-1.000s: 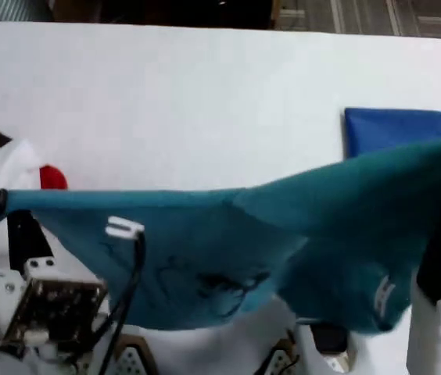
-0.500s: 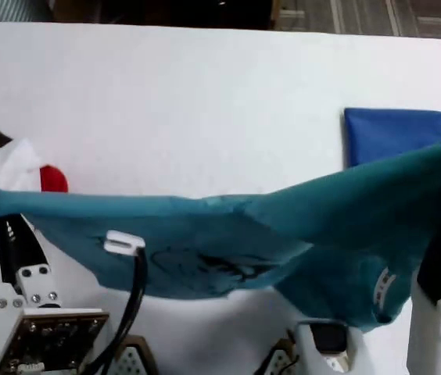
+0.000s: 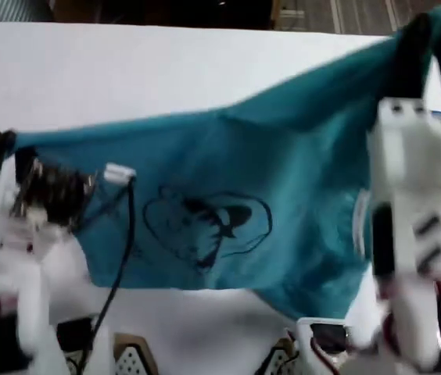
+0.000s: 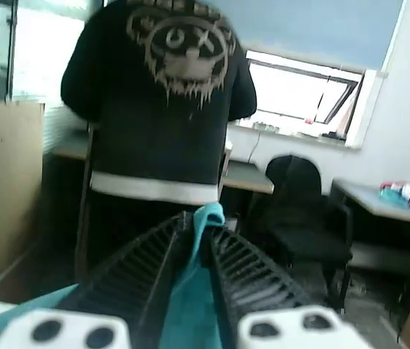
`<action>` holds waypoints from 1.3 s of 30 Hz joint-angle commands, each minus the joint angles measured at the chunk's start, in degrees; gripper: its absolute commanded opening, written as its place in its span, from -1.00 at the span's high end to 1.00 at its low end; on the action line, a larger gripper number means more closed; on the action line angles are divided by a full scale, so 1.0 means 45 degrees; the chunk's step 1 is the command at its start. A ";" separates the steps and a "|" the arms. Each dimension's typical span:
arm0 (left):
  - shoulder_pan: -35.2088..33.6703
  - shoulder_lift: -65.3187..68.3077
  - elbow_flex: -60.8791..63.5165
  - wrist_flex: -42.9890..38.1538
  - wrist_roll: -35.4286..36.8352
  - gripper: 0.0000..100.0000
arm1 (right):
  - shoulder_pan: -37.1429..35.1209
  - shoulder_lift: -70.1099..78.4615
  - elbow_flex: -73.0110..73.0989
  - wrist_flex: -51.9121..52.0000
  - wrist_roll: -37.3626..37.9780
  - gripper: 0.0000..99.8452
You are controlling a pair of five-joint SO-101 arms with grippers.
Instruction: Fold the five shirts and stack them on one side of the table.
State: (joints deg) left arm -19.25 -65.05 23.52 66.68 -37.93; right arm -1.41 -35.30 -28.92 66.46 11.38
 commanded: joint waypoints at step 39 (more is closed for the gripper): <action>0.2188 1.7895 -1.1145 0.2286 -0.0137 0.95 | -0.0127 1.2122 -0.2696 -0.0205 -0.1074 0.96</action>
State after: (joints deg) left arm -9.32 14.42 -23.16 76.00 -37.93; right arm -1.85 18.07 -35.34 61.71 6.99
